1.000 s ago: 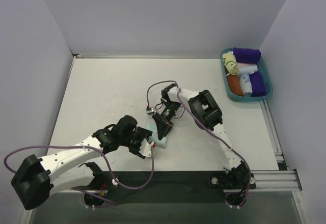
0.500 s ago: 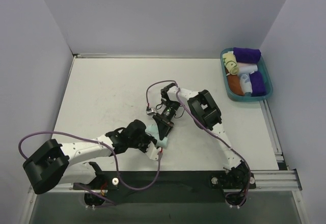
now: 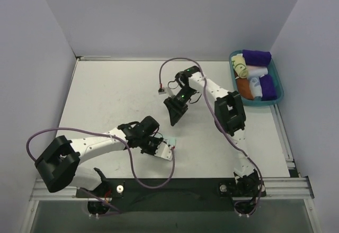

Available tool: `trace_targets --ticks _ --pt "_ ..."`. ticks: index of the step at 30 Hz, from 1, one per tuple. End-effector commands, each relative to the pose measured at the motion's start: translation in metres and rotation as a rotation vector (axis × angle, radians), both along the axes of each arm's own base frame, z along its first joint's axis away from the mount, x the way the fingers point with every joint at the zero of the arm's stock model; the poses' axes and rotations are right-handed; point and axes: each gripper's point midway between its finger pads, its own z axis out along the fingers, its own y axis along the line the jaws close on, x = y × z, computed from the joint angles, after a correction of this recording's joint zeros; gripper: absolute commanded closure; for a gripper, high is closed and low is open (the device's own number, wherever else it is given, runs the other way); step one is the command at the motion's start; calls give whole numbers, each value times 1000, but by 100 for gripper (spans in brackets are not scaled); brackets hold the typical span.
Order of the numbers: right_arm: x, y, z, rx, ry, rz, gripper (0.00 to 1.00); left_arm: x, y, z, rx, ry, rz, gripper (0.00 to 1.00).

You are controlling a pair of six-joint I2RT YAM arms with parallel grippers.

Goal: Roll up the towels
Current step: Roll the towel

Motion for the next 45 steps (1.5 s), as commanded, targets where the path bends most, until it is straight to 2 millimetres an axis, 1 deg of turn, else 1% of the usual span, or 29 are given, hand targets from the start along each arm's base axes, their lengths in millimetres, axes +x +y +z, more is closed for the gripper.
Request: trace_targets --ticks 1,2,3,5,6,7,9,11,12,13,14,15,17,18,19,20,21,24,25,26,29,31,32,33,35,36,38,39,45 --pt "43 -32 65 28 -231 -138 44 -35 19 -2 105 297 48 100" --pt "46 -39 72 37 -254 -164 44 -33 19 -5 118 350 65 100" --pt "46 -47 87 63 -310 -186 44 -26 14 5 114 370 74 100" --pt "47 -66 96 61 -338 -235 44 -21 9 3 126 464 97 100" --pt "38 -74 103 67 -358 -244 45 -15 12 6 135 511 132 100" --pt "34 -80 105 68 -371 -252 45 -1 2 16 111 515 131 98" --pt "16 -93 108 62 -396 -259 46 5 5 10 145 646 153 95" --pt "2 -100 109 57 -422 -249 46 24 -7 8 139 730 168 92" --pt "-5 -104 117 62 -465 -249 46 28 0 8 156 792 184 91" --pt "-16 -109 108 45 -445 -250 47 36 -2 8 150 820 198 90" --pt "-22 -112 108 38 -452 -249 47 50 -10 0 136 857 211 89" --pt "-27 -116 114 41 -489 -249 47 53 -8 2 149 901 223 88" --pt "-42 -122 104 16 -482 -239 47 76 -13 -7 120 950 246 87" --pt "-50 -122 108 19 -515 -227 47 76 -11 -5 134 1001 260 87" --pt "-52 -126 105 -11 -533 -218 47 79 -9 -16 143 1050 283 87" --pt "-59 -127 101 -25 -540 -200 47 90 -14 -12 115 1043 285 87" --pt "-62 -126 105 -26 -580 -189 47 89 -13 -12 132 1077 295 87" --pt "-69 -114 99 -63 -685 -110 47 89 -12 -21 150 1116 302 87" --pt "-78 -101 97 -57 -711 -55 47 87 -11 -25 164 1129 309 88" --pt "-74 -100 94 -96 -758 -41 46 87 -11 -26 167 1129 314 88" --pt "-62 -78 85 -145 -872 14 44 86 -9 -27 177 1129 313 89" --pt "-51 -60 74 -172 -932 45 43 86 -9 -28 180 1133 317 89" --pt "-55 -48 70 -165 -967 105 43 85 -9 -28 179 1138 317 89" --pt "-42 -40 64 -184 -1034 111 43 85 -9 -29 180 1138 318 89" --pt "-40 -27 54 -182 -1093 182 43 85 -8 -30 185 1139 321 88" --pt "-39 -11 49 -162 -1135 206 43 85 -7 -30 187 1137 322 88" --pt "-39 -6 36 -180 -1170 256 43 86 -7 -32 195 1137 325 87" --pt "-40 6 30 -161 -1203 295 43 86 -6 -33 198 1135 327 86" --pt "-34 19 -7 -168 -1304 391 42 87 -6 -33 196 1137 329 85"
